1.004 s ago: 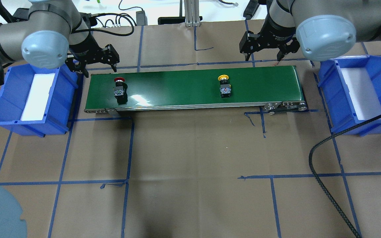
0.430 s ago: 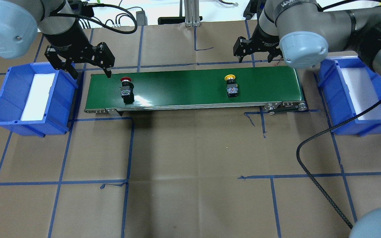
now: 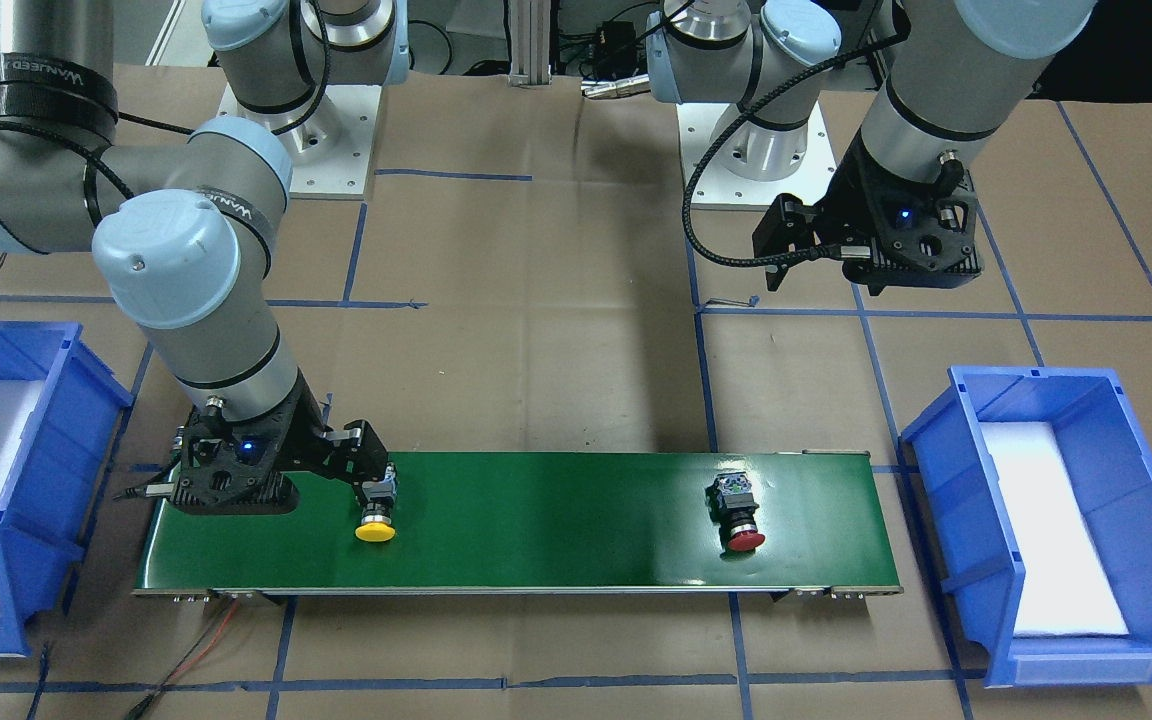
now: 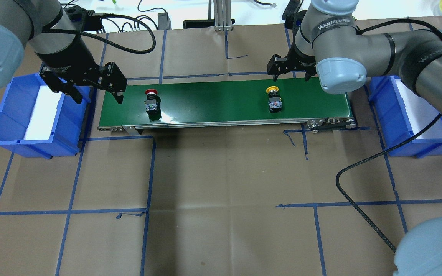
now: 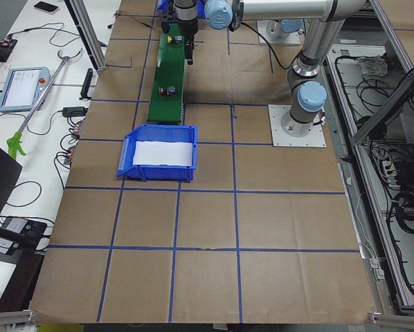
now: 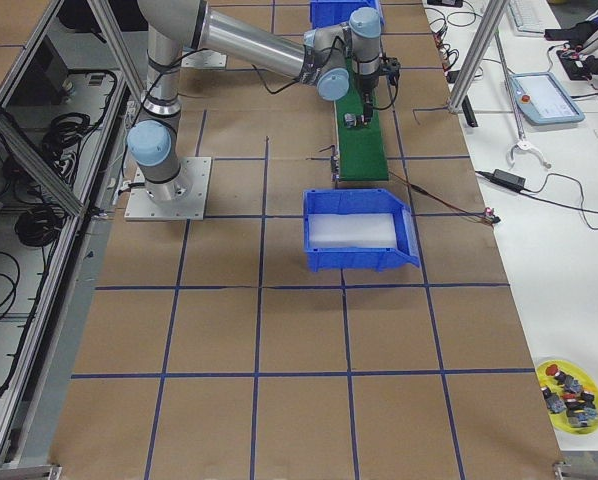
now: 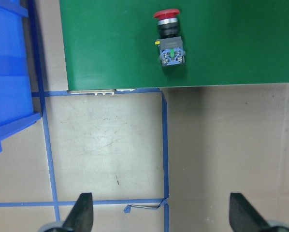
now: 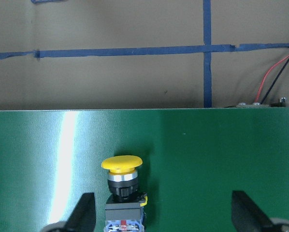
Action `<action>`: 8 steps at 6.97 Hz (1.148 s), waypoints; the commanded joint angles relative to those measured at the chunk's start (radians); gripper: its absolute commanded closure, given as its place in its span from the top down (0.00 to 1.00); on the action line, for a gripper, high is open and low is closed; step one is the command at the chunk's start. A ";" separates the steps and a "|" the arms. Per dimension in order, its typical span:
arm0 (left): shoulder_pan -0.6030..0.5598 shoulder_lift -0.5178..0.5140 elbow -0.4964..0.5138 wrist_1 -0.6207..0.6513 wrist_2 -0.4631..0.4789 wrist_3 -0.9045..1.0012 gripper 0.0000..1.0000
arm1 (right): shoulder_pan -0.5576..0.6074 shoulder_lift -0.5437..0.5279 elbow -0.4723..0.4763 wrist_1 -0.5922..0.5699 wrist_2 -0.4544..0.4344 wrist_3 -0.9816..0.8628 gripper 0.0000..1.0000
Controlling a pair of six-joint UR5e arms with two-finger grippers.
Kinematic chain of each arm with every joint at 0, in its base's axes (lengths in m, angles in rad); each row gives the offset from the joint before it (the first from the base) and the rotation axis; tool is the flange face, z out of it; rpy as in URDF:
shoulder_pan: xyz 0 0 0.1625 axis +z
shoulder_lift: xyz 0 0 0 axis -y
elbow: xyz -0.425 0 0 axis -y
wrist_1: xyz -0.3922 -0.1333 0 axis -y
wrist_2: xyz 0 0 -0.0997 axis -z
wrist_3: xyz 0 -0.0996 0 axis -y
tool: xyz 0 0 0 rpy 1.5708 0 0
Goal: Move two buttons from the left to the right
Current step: 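Lower the right gripper onto the yellow button on the belt while the left gripper withdraws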
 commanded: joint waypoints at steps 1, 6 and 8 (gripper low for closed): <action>0.001 0.009 -0.009 0.002 0.000 0.006 1.00 | -0.002 -0.002 0.062 -0.016 0.001 0.001 1.00; 0.002 0.012 -0.009 0.007 0.000 0.009 1.00 | -0.003 0.082 0.075 -0.054 -0.015 -0.002 0.94; 0.001 0.012 -0.010 0.007 0.000 0.006 1.00 | -0.009 0.091 0.073 -0.082 -0.083 -0.019 0.30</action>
